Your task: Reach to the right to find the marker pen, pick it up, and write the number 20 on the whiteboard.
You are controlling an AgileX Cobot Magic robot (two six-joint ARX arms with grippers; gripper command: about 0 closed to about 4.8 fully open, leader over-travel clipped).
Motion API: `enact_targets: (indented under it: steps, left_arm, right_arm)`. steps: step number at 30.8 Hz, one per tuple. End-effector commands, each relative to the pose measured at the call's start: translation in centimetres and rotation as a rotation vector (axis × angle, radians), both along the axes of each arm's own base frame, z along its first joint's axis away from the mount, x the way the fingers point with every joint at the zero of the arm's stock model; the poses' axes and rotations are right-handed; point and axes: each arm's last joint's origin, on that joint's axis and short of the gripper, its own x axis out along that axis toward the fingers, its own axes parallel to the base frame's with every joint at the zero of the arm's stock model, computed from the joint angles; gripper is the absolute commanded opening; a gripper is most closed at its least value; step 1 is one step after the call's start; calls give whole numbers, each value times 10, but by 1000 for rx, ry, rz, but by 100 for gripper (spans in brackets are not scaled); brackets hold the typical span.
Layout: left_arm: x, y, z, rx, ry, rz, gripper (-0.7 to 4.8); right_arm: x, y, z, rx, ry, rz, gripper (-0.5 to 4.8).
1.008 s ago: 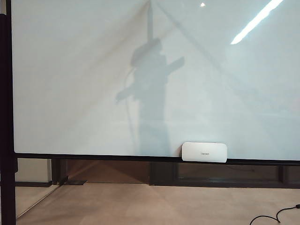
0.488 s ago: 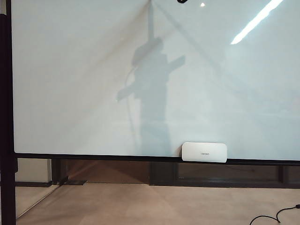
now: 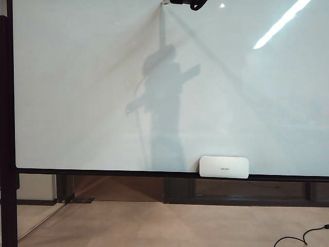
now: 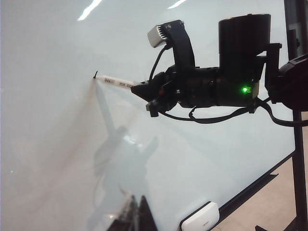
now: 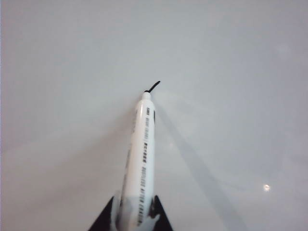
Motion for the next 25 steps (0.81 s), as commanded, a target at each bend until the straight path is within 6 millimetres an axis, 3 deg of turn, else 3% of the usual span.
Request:
enact_targets:
  steps: [1, 10, 25]
  left_arm:
    - [-1, 0, 3, -4, -17, 2, -5]
    - [-1, 0, 3, 15, -32, 8, -5]
    - [-1, 0, 3, 19, -32, 13, -5]
  right_arm:
    - [0, -5, 5, 24, -15, -95, -2]
    - [-2, -9, 7, 17, 10, -210, -2]
    - [1, -9, -6, -60, 115, -207, -2]
